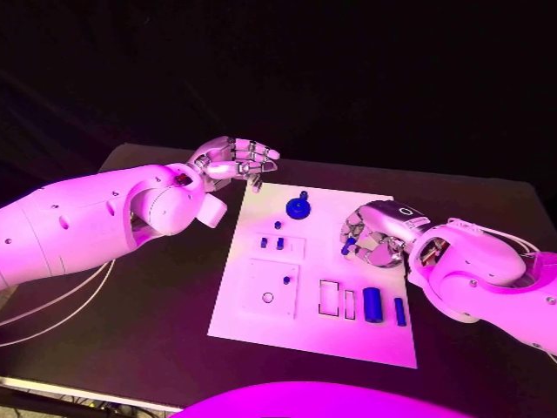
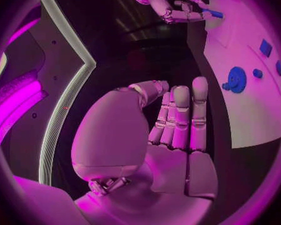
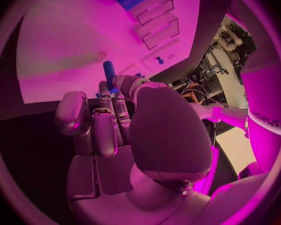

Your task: Assemble the parts on the task board

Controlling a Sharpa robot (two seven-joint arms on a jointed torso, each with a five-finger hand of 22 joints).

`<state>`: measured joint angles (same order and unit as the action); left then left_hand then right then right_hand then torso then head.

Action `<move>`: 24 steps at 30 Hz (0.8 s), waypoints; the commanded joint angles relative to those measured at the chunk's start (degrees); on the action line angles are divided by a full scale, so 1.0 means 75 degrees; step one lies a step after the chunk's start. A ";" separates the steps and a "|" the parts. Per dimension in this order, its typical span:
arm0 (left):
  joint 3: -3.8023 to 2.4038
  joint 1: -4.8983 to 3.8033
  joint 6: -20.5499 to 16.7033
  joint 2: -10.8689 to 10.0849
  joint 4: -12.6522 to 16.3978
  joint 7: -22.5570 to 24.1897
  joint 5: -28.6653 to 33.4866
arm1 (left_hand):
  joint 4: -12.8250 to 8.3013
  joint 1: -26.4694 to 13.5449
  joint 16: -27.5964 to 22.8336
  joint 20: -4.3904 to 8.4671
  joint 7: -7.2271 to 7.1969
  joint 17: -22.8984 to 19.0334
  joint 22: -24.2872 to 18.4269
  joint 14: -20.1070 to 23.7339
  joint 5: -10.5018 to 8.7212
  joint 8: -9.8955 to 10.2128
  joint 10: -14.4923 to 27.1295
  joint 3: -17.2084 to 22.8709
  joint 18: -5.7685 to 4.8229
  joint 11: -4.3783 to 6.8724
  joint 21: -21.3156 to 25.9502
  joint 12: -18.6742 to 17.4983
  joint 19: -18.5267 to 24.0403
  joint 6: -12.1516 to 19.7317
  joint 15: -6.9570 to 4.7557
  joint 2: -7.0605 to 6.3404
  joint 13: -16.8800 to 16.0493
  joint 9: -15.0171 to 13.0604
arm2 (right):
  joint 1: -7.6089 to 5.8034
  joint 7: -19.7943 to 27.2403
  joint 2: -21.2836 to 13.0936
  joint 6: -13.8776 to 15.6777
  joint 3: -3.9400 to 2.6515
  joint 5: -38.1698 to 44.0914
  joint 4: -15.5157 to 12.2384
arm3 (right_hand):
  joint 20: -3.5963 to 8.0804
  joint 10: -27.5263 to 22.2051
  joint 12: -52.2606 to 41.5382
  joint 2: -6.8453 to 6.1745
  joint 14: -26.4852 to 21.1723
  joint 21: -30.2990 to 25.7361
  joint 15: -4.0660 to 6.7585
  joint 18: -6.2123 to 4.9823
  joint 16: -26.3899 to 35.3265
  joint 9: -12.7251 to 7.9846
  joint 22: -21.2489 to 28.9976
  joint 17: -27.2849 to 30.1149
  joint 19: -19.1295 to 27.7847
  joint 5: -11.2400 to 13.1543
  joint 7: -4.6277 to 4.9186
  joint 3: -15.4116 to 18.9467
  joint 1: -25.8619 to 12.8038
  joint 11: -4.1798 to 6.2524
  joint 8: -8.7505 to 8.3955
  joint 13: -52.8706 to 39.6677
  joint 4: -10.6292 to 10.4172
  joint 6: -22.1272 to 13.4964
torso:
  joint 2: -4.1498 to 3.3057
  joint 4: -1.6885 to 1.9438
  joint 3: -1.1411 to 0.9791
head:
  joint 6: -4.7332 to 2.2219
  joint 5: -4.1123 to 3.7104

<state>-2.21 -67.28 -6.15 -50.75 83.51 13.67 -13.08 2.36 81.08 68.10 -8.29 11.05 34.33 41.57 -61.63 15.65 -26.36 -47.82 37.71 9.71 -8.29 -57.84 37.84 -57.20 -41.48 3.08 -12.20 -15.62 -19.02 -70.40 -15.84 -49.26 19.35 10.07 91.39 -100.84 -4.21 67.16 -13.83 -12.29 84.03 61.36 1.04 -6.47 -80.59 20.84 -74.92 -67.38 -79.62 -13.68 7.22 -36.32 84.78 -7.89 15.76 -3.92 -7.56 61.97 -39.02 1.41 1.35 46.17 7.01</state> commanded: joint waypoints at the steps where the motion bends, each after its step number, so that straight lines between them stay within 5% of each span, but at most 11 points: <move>1: -0.0005 -0.0006 0.0104 0.0034 -0.0011 0.0045 -0.0005 | 0.0028 -0.0050 0.0041 -0.0037 0.0232 0.0002 0.0006 -0.0005 0.0036 -0.0034 0.0056 0.0015 0.0127 0.0002 -0.0025 0.0033 0.0025 0.0068 0.0050 0.0013 0.0008 0.0009 | -0.0109 0.0024 -0.0094 0.0201 -0.0026 -0.0242 -0.0269 | 0.0006 0.0739 0.0033 0.0040 0.0220 0.0055 0.0074 0.0143 -0.0041 0.0011 -0.0642 -0.0015 -0.0056 -0.0015 -0.0014 -0.0343 -0.0053 0.0668 0.0050 -0.0170 0.0289 0.0061 | 0.0010 0.0007 0.0006 | -0.0022 -0.0014; 13: -0.0005 -0.0005 0.0118 0.0093 -0.0039 0.0057 0.0000 | 0.0028 -0.0050 0.0041 -0.0037 0.0232 0.0002 0.0006 -0.0005 0.0036 -0.0034 0.0056 0.0015 0.0127 0.0002 -0.0025 0.0033 0.0025 0.0068 0.0050 0.0013 0.0008 0.0009 | -0.0275 0.0162 0.0175 0.0379 -0.0062 -0.0412 -0.1003 | 0.0010 0.0752 0.0050 0.0031 0.0220 0.0061 0.0077 0.0143 -0.0040 0.0027 -0.0653 -0.0011 -0.0056 -0.0014 -0.0016 -0.0375 -0.0077 0.0670 0.0057 -0.0176 0.0329 0.0062 | -0.0005 -0.0007 -0.0008 | -0.0001 0.0061; 24: -0.0005 -0.0004 0.0142 0.0177 -0.0074 0.0053 0.0015 | 0.0034 -0.0062 0.0049 -0.0039 0.0231 0.0003 0.0003 -0.0006 0.0036 -0.0049 0.0066 0.0016 0.0127 0.0003 -0.0023 0.0046 0.0026 0.0078 0.0051 0.0015 0.0012 0.0012 | 0.0265 0.0479 0.1227 0.0473 -0.0030 -0.0319 -0.0575 | 0.0012 0.0756 0.0065 0.0026 0.0219 0.0036 0.0079 0.0137 -0.0038 0.0036 -0.0651 -0.0007 -0.0045 -0.0014 -0.0015 -0.0397 -0.0090 0.0670 0.0058 -0.0179 0.0361 0.0056 | -0.0017 0.0009 -0.0006 | 0.0046 0.0244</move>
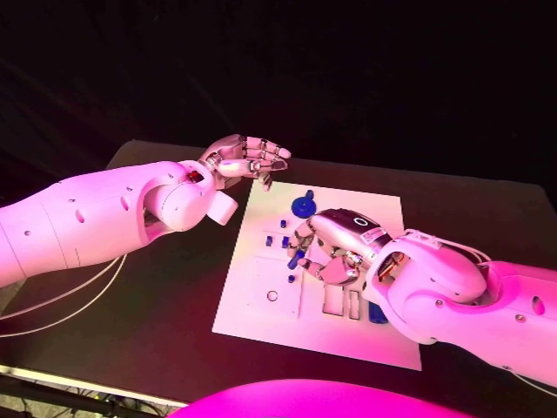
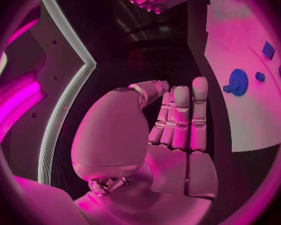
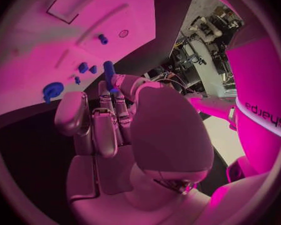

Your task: Assemble the parts on the task board

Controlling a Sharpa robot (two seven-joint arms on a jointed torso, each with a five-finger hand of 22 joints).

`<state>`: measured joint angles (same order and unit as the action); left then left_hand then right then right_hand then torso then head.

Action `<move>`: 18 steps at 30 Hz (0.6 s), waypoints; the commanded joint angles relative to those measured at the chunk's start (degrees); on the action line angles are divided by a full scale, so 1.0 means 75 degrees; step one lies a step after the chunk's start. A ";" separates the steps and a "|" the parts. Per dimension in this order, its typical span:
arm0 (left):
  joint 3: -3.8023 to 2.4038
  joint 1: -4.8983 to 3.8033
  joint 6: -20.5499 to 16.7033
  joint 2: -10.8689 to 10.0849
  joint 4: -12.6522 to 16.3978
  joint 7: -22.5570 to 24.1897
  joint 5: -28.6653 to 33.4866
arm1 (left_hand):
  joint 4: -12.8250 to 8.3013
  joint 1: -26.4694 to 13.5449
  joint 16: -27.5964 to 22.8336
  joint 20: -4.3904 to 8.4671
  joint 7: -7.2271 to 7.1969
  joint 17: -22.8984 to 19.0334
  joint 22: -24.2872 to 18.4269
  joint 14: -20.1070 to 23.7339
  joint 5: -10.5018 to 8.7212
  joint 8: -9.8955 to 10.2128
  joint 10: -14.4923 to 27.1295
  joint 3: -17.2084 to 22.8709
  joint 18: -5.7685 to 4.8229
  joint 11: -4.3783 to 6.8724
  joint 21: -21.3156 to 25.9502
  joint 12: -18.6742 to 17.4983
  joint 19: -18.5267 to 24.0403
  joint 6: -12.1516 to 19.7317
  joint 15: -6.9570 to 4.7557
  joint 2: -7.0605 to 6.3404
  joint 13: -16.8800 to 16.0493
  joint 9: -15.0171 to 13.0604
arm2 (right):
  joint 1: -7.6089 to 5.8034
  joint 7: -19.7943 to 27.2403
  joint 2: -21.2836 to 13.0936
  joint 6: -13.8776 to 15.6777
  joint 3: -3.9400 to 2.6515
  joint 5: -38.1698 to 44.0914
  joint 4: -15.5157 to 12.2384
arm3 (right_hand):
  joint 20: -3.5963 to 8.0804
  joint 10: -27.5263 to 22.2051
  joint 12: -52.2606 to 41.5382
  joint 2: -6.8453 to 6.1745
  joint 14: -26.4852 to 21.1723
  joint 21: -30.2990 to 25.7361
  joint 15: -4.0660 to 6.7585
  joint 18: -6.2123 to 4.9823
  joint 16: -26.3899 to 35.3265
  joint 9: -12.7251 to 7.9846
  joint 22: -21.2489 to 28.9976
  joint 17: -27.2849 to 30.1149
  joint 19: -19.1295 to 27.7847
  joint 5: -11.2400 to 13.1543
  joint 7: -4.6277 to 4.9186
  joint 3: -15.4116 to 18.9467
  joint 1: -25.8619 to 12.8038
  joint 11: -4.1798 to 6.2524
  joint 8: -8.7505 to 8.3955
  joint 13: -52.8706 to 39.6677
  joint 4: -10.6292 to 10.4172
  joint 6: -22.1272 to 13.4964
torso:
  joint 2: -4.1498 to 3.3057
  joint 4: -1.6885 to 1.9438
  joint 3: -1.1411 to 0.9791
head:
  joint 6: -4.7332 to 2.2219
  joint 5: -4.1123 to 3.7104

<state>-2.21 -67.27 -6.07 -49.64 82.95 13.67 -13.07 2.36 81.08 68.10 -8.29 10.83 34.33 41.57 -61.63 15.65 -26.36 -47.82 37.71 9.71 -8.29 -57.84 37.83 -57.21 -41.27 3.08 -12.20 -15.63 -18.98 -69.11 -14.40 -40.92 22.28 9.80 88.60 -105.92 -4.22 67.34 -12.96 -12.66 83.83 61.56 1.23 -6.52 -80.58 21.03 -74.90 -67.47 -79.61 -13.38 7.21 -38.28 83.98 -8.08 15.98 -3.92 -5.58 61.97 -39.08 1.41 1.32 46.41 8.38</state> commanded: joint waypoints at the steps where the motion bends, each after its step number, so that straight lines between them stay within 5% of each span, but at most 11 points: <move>1: -0.0004 -0.0005 0.0135 0.0041 -0.0005 0.0050 0.0014 | 0.0033 -0.0062 0.0050 -0.0040 0.0260 0.0003 0.0004 -0.0006 0.0036 -0.0049 0.0066 0.0016 0.0128 0.0002 -0.0023 0.0046 0.0027 0.0049 0.0051 0.0015 0.0012 0.0007 | 0.0203 0.0339 0.0253 0.0084 0.0016 0.0057 0.0193 | 0.0013 0.0732 -0.0046 0.0077 0.0245 -0.0004 0.0053 0.0142 -0.0038 0.0014 -0.0652 0.0010 -0.0041 -0.0053 -0.0013 -0.0145 0.0014 0.0694 0.0028 -0.0180 0.0109 0.0054 | -0.0009 0.0012 0.0002 | 0.0021 0.0085; 11: -0.0004 -0.0005 0.0159 0.0091 0.0010 0.0042 0.0007 | 0.0030 -0.0062 0.0053 -0.0041 0.0258 0.0002 0.0003 -0.0006 0.0035 -0.0057 0.0072 0.0017 0.0128 0.0003 -0.0023 0.0053 0.0027 0.0056 0.0051 0.0012 0.0014 0.0009 | 0.0727 0.0573 0.0777 0.0004 0.0083 0.0076 0.0670 | 0.0014 0.0729 -0.0028 0.0078 0.0236 -0.0066 0.0052 0.0130 -0.0021 0.0022 -0.0637 0.0049 -0.0016 -0.0051 -0.0006 -0.0165 -0.0006 0.0689 0.0026 -0.0182 0.0136 0.0043 | -0.0011 -0.0001 0.0000 | 0.0059 0.0173; 18: -0.0004 -0.0005 0.0161 0.0088 0.0012 0.0043 0.0001 | 0.0030 -0.0062 0.0053 -0.0041 0.0258 0.0002 0.0003 -0.0006 0.0035 -0.0057 0.0072 0.0017 0.0128 0.0003 -0.0023 0.0053 0.0027 0.0056 0.0051 0.0012 0.0014 0.0009 | 0.0879 0.0610 0.0895 -0.0043 0.0104 0.0128 0.0848 | 0.0014 0.0729 -0.0028 0.0078 0.0236 -0.0066 0.0052 0.0130 -0.0021 0.0022 -0.0637 0.0049 -0.0016 -0.0051 -0.0006 -0.0165 -0.0006 0.0689 0.0026 -0.0182 0.0136 0.0043 | -0.0009 -0.0005 -0.0011 | 0.0095 0.0209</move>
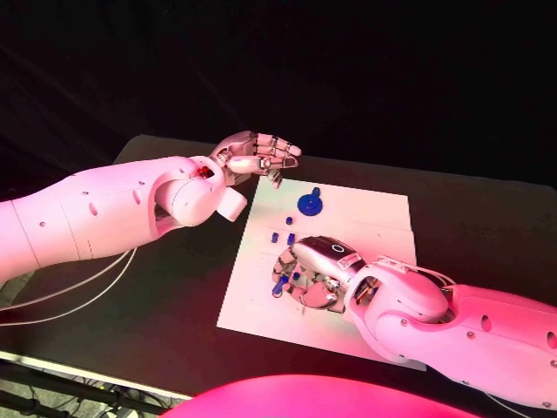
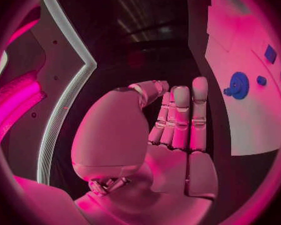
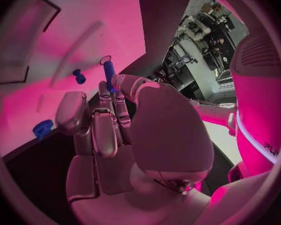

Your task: Assemble the parts on the task board

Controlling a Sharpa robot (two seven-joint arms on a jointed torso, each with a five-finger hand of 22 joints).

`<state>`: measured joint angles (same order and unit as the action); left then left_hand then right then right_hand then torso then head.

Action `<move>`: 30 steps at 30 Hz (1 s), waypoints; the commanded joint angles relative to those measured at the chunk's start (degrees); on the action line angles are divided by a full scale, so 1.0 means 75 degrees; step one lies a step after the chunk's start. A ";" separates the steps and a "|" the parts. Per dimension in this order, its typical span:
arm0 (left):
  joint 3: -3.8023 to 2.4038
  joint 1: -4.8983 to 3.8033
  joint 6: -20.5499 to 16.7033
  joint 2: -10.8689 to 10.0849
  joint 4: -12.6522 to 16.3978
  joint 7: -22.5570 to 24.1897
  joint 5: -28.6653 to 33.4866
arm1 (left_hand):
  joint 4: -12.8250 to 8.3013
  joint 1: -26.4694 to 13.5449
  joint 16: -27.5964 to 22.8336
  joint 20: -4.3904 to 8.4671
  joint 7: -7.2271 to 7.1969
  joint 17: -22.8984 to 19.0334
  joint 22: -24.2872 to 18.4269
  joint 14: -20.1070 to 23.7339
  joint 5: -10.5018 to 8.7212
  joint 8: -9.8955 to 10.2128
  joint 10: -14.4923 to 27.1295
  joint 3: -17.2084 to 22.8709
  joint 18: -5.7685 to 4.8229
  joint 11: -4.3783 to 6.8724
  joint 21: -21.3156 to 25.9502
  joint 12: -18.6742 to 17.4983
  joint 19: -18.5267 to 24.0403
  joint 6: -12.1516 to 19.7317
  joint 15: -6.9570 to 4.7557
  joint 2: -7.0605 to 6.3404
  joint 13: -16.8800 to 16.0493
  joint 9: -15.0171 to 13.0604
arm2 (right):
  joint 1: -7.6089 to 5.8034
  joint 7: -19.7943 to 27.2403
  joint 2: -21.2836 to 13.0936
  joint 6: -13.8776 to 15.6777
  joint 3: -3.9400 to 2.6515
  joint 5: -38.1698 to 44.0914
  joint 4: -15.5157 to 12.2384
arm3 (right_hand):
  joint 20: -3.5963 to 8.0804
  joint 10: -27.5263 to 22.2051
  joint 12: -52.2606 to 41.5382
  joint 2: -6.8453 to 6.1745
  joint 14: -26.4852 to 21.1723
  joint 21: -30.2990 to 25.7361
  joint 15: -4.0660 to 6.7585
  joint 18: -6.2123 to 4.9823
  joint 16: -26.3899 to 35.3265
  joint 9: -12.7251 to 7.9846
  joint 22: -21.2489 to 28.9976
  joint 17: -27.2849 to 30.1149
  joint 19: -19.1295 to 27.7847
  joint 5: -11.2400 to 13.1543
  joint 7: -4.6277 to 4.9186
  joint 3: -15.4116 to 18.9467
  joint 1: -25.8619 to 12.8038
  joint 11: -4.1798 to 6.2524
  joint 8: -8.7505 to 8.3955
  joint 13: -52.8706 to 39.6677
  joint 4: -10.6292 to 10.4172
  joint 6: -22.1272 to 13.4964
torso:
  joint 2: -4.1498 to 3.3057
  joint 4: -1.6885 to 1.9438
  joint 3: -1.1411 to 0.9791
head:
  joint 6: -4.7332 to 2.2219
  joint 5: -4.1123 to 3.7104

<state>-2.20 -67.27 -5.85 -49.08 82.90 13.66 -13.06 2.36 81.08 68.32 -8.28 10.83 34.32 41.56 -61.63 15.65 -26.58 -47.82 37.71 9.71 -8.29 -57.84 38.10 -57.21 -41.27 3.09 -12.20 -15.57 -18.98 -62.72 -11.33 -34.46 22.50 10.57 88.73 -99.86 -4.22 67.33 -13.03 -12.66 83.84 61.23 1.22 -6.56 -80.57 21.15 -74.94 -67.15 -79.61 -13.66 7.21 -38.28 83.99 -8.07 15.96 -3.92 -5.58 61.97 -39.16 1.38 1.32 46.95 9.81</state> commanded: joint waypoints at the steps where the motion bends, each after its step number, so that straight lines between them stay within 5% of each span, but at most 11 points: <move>1: -0.0005 -0.0006 0.0135 0.0014 0.0020 0.0043 0.0000 | 0.0030 -0.0062 0.0023 -0.0041 0.0258 0.0002 0.0004 -0.0006 0.0035 -0.0027 0.0072 0.0017 0.0128 0.0003 -0.0023 0.0018 0.0028 0.0056 0.0051 0.0012 0.0006 0.0009 | 0.0038 0.0201 0.0049 -0.0084 0.0003 0.0120 0.0060 | 0.0014 0.0731 -0.0018 0.0079 0.0235 -0.0022 0.0053 0.0136 -0.0022 0.0005 -0.0632 0.0007 -0.0017 -0.0014 -0.0006 -0.0165 -0.0008 0.0687 0.0028 -0.0182 0.0135 0.0044 | 0.0001 -0.0001 -0.0012 | 0.0027 0.0021; 30: -0.0006 -0.0006 0.0174 0.0004 -0.0002 0.0011 -0.0002 | 0.0030 -0.0062 0.0023 -0.0041 0.0258 0.0002 0.0004 -0.0006 0.0035 -0.0027 0.0072 0.0017 0.0128 0.0003 -0.0023 0.0018 0.0028 0.0056 0.0051 0.0012 0.0006 0.0009 | 0.0114 -0.0063 0.0241 -0.0541 0.0056 0.0630 0.0274 | -0.0003 0.0654 0.0081 0.0041 0.0232 -0.0066 0.0023 0.0133 -0.0016 0.0034 -0.0641 0.0015 0.0012 0.0007 0.0036 -0.0155 -0.0174 0.0651 0.0002 -0.0182 0.0197 -0.0038 | -0.0002 0.0008 -0.0007 | 0.0068 0.0046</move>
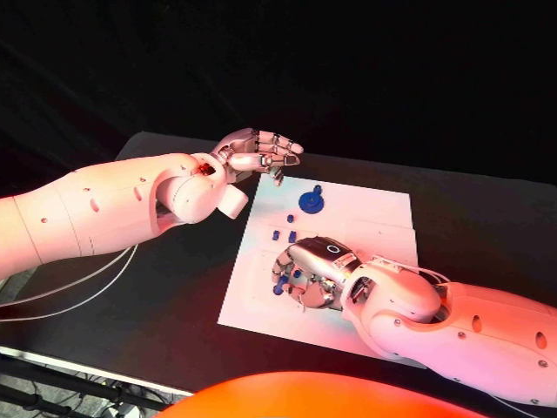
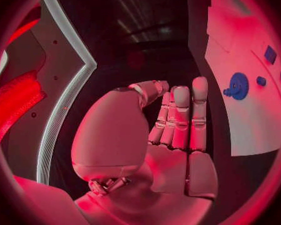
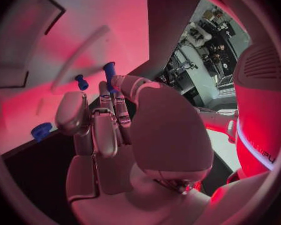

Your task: Assemble the parts on the task board

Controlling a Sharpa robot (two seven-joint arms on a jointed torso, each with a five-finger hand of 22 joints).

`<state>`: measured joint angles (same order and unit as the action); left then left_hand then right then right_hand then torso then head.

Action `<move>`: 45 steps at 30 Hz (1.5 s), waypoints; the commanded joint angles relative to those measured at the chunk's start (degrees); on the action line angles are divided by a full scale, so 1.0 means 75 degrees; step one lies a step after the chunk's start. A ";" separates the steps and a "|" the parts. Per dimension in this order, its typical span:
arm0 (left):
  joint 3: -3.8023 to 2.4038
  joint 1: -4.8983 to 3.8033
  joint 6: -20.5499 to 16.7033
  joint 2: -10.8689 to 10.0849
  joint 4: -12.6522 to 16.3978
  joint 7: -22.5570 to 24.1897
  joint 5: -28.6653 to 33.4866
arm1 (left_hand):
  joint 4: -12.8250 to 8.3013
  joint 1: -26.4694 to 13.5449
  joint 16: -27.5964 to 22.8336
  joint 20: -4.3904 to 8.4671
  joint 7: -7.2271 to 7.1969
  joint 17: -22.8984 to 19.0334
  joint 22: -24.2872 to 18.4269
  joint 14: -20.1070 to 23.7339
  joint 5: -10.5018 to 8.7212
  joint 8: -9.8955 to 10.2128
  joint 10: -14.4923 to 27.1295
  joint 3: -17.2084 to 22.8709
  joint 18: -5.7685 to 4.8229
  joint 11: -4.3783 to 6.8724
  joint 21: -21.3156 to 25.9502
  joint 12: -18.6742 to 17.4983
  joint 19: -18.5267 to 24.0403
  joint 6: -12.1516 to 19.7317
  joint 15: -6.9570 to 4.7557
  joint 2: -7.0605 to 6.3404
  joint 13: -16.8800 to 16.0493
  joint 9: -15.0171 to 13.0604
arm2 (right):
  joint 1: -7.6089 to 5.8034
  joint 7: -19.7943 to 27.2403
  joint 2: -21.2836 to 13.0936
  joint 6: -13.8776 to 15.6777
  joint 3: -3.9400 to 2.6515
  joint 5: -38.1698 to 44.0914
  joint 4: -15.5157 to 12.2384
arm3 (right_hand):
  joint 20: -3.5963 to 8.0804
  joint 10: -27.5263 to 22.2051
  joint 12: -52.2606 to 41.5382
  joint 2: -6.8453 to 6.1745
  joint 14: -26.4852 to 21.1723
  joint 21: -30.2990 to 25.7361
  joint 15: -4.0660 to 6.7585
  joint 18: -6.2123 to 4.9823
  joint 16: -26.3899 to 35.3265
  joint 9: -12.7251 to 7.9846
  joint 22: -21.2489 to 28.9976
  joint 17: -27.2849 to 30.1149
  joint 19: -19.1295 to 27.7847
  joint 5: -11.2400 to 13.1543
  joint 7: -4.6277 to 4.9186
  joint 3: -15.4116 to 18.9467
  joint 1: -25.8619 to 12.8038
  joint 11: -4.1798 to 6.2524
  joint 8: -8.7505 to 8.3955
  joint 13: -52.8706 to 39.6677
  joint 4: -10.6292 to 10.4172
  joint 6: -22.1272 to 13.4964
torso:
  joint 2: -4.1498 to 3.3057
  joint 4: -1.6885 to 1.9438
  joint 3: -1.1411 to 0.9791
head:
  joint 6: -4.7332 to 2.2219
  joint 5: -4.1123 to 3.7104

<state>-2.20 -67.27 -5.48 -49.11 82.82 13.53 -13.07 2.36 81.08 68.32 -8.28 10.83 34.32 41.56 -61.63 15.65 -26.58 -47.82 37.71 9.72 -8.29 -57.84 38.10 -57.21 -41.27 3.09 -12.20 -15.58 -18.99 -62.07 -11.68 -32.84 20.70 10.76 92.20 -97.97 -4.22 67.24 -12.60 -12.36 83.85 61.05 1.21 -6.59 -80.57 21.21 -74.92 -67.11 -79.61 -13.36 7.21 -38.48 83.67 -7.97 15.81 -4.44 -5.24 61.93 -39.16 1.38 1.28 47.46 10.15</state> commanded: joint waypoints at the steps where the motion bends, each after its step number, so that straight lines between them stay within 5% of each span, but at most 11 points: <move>1: -0.0005 -0.0005 0.0124 0.0009 0.0008 0.0028 -0.0001 | 0.0030 -0.0063 0.0023 -0.0041 0.0258 0.0003 0.0004 -0.0006 0.0035 -0.0028 0.0072 0.0017 0.0128 0.0003 -0.0023 0.0018 0.0028 0.0056 0.0051 0.0012 0.0007 0.0011 | 0.0030 0.0015 0.0040 -0.0325 0.0036 0.0134 0.0019 | -0.0011 0.0646 0.0046 -0.0019 0.0229 -0.0068 0.0016 0.0132 -0.0013 0.0035 -0.0640 0.0017 0.0024 -0.0024 0.0045 -0.0095 -0.0174 0.0630 0.0017 -0.0114 0.0167 -0.0052 | -0.0003 0.0008 -0.0002 | 0.0000 0.0001; 8: -0.0005 -0.0005 0.0124 0.0006 0.0010 0.0025 -0.0002 | 0.0030 -0.0063 0.0023 -0.0041 0.0258 0.0003 0.0004 -0.0006 0.0035 -0.0028 0.0072 0.0017 0.0128 0.0003 -0.0023 0.0018 0.0028 0.0056 0.0051 0.0012 0.0007 0.0011 | 0.0039 0.0148 0.0098 -0.0539 0.0065 0.0006 -0.0006 | -0.0154 0.0081 0.0413 -0.0293 0.0207 -0.0197 -0.0142 0.0125 0.0004 -0.0004 -0.0616 0.0060 0.0068 -0.0003 0.0161 0.0382 -0.0583 0.0451 -0.0280 -0.0042 0.0312 -0.0537 | 0.0003 0.0006 0.0007 | 0.0032 0.0012; 24: -0.0005 -0.0005 0.0149 -0.0017 0.0011 -0.0012 -0.0002 | 0.0028 -0.0072 0.0034 -0.0044 0.0259 -0.0006 0.0000 0.0000 0.0034 -0.0058 0.0094 0.0020 0.0129 0.0002 -0.0022 0.0044 0.0030 0.0081 0.0052 0.0010 0.0016 0.0018 | 0.0048 -0.0003 0.0020 -0.0090 0.0080 0.0100 -0.0042 | -0.0333 -0.1134 0.0736 -0.0417 0.0049 -0.1153 -0.0333 -0.0030 0.0233 -0.0065 -0.0272 0.0532 0.0371 -0.0017 0.0276 0.0623 -0.0684 0.0216 -0.0630 0.0084 0.0519 -0.1010 | 0.0004 0.0001 -0.0001 | 0.0036 -0.0015; 29: -0.0004 -0.0005 0.0156 -0.0021 0.0008 -0.0022 -0.0003 | 0.0028 -0.0072 0.0034 -0.0044 0.0259 -0.0006 0.0000 0.0000 0.0034 -0.0058 0.0094 0.0020 0.0129 0.0002 -0.0022 0.0044 0.0030 0.0081 0.0052 0.0010 0.0016 0.0018 | 0.0051 0.0014 -0.0070 0.0154 0.0080 0.0103 -0.0100 | -0.0417 -0.2013 0.0532 -0.0311 -0.0269 -0.2341 -0.0424 -0.0203 0.0689 -0.0115 0.0182 0.1361 0.0820 -0.0046 0.0233 0.1256 -0.0571 0.0108 -0.0884 0.0046 0.0617 -0.1445 | 0.0004 0.0004 -0.0005 | 0.0004 -0.0043; 33: -0.0004 -0.0005 0.0163 -0.0027 0.0004 -0.0027 -0.0003 | 0.0028 -0.0072 0.0034 -0.0044 0.0259 -0.0006 0.0000 0.0000 0.0034 -0.0058 0.0094 0.0020 0.0129 0.0002 -0.0022 0.0044 0.0030 0.0081 0.0052 0.0010 0.0016 0.0018 | 0.0050 0.0031 -0.0250 0.0308 0.0071 0.0096 -0.0242 | -0.0472 -0.2623 -0.0090 -0.0043 -0.0426 -0.2951 -0.0463 -0.0280 0.0910 -0.0112 0.0463 0.1773 0.0972 -0.0095 0.0137 0.2319 -0.0214 0.0060 -0.0988 -0.0067 0.0490 -0.1611 | 0.0007 0.0001 -0.0004 | -0.0036 -0.0099; 39: -0.0004 -0.0005 0.0160 -0.0047 -0.0001 -0.0033 -0.0003 | 0.0037 -0.0087 0.0035 -0.0046 0.0262 -0.0015 -0.0002 0.0005 0.0033 -0.0067 0.0106 0.0018 0.0128 -0.0002 -0.0020 0.0050 0.0032 0.0093 0.0055 0.0008 0.0021 0.0022 | -0.0080 0.0066 -0.0784 0.0541 -0.0007 0.0004 -0.0635 | -0.0466 -0.2862 -0.0573 0.0027 -0.0425 -0.3041 -0.0456 -0.0284 0.0927 -0.0109 0.0521 0.1820 0.0929 -0.0105 0.0124 0.2747 0.0021 0.0071 -0.1023 -0.0135 0.0312 -0.1635 | 0.0012 -0.0012 0.0000 | -0.0088 -0.0188; 45: -0.0002 -0.0005 0.0159 -0.0065 -0.0004 -0.0034 -0.0003 | 0.0037 -0.0087 0.0035 -0.0046 0.0262 -0.0015 -0.0002 0.0005 0.0033 -0.0067 0.0106 0.0018 0.0128 -0.0002 -0.0020 0.0050 0.0032 0.0093 0.0055 0.0008 0.0021 0.0022 | -0.0490 0.0280 -0.1607 0.0914 -0.0081 -0.0935 -0.1062 | -0.0413 -0.2617 -0.1089 0.0055 -0.0266 -0.2693 -0.0386 -0.0228 0.0755 -0.0102 0.0397 0.1515 0.0725 -0.0094 0.0217 0.2736 0.0052 0.0166 -0.1011 -0.0215 0.0156 -0.1550 | 0.0021 -0.0009 0.0001 | -0.0150 -0.0364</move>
<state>-2.19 -67.27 -5.17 -49.65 82.72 13.05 -13.07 2.36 81.09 68.32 -8.28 10.83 34.26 41.55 -61.63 15.65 -26.85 -47.40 37.71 9.71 -8.30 -57.84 38.10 -57.21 -40.86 3.09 -12.20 -15.51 -18.91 -65.34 -11.21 -44.26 24.64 10.22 90.22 -105.46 -7.35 47.12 -20.30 -12.01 81.58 40.49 -1.80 -7.56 -74.62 20.38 -71.79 -55.34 -73.94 -13.88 8.43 -17.83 83.80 -6.74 8.41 -5.99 -3.69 50.26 -39.06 1.31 1.27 46.49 7.96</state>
